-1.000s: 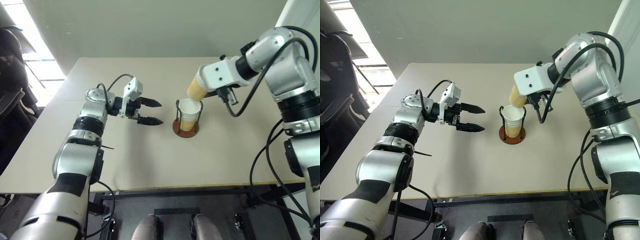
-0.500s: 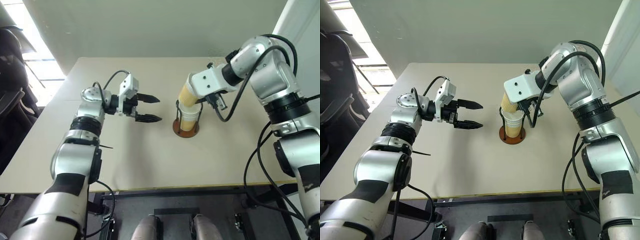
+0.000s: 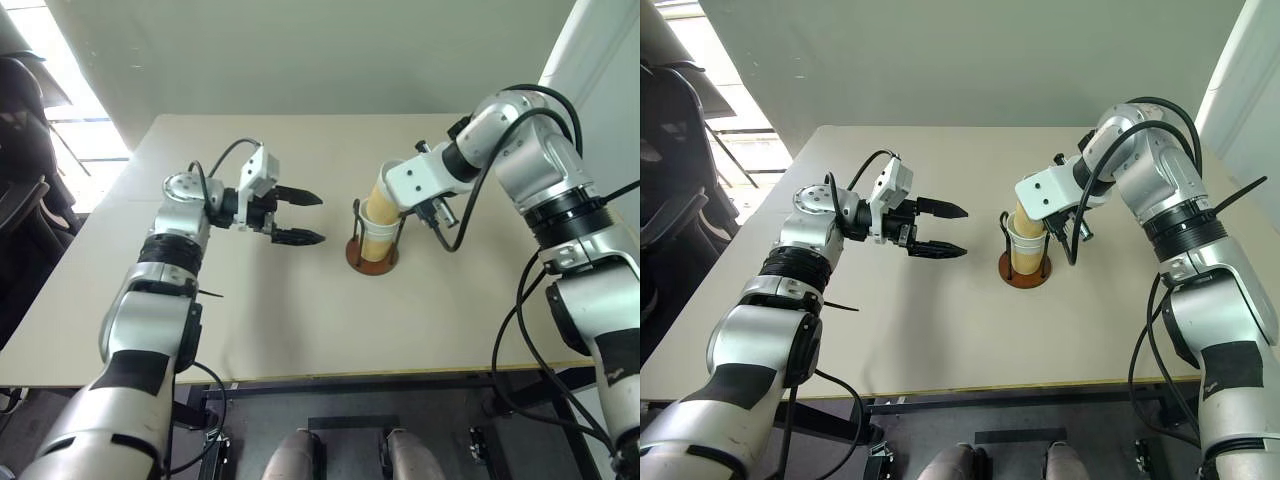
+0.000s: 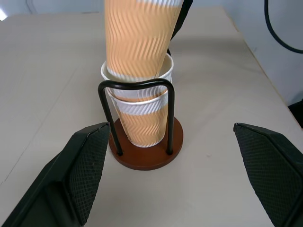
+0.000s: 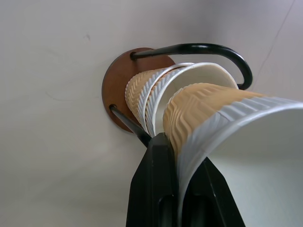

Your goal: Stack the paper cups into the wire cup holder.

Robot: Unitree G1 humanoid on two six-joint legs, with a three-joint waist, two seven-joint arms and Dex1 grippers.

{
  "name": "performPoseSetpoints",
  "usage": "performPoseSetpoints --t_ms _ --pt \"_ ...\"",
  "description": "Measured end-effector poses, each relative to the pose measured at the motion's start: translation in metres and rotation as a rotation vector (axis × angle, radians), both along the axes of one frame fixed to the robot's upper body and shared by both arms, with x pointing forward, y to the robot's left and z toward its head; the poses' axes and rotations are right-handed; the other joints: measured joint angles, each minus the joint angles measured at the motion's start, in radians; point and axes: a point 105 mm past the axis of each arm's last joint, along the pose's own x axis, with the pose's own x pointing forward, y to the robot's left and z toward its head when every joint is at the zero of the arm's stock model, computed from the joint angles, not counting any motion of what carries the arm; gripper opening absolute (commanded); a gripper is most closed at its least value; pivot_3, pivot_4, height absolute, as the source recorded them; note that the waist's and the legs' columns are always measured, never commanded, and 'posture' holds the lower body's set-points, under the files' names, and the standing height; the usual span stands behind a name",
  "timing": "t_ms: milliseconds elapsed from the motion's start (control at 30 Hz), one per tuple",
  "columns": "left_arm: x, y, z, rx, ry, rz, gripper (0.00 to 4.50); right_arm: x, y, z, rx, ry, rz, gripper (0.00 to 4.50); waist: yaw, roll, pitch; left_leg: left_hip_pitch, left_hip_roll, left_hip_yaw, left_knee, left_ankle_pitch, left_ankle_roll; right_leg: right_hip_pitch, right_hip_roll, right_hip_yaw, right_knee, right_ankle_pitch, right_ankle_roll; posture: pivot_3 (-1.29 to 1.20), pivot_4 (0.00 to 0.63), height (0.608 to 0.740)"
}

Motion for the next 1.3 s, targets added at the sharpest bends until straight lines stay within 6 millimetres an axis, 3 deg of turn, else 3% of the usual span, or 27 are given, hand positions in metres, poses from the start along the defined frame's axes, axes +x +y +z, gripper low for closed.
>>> performPoseSetpoints --t_ms 400,500,667,867,1033,1133,1300 --pt "0.000 0.006 0.001 -0.002 0.000 0.016 4.50 0.001 0.001 -0.007 -0.022 0.008 0.024 0.07 0.000 0.000 0.000 0.000 0.000 0.000 0.000 0.000 0.000 0.000 0.000 0.000 0.000 0.000 0.000 0.00 0.150 0.740" --pt "0.001 0.006 0.001 -0.002 0.002 0.018 4.50 0.001 0.003 -0.008 -0.031 0.004 0.036 0.58 -0.001 0.000 0.000 0.000 0.000 0.000 0.000 0.000 0.000 0.000 0.000 0.000 0.000 0.000 0.000 0.00 0.150 0.740" --pt "0.001 0.007 0.000 -0.003 0.009 0.021 4.50 0.001 0.007 -0.009 -0.030 0.004 0.050 2.18 -0.001 0.000 0.000 0.000 0.000 0.000 0.000 0.000 0.000 0.000 0.000 0.000 0.000 0.000 0.000 0.00 0.150 0.740" --pt "0.002 0.010 -0.005 -0.006 0.025 0.033 4.50 0.001 0.014 -0.007 0.000 0.022 0.044 2.18 -0.001 0.000 0.000 0.000 0.000 0.000 0.000 0.000 0.000 0.000 0.000 0.000 0.000 0.000 0.000 0.00 0.150 0.740" --pt "0.003 0.015 -0.010 -0.014 0.049 0.055 4.50 0.002 0.015 0.017 0.160 0.044 -0.025 2.18 -0.001 0.000 0.000 0.000 0.000 0.000 0.000 0.000 0.000 0.000 0.000 0.000 0.000 -0.001 -0.001 0.00 0.150 0.740" --pt "0.007 0.020 -0.009 -0.061 0.095 0.107 4.50 0.004 0.000 0.039 0.350 0.067 -0.132 2.18 0.003 0.000 0.000 -0.001 0.000 0.000 0.000 0.000 0.000 0.000 0.000 -0.001 -0.001 -0.001 -0.002 0.00 0.150 0.740" --pt "0.025 0.037 0.020 -0.265 0.099 0.297 4.50 0.008 -0.056 0.071 0.719 0.016 -0.352 2.18 0.008 0.000 0.000 0.000 0.000 0.000 -0.001 0.002 -0.003 0.001 0.000 -0.001 -0.001 -0.002 -0.003 0.00 0.150 0.740"
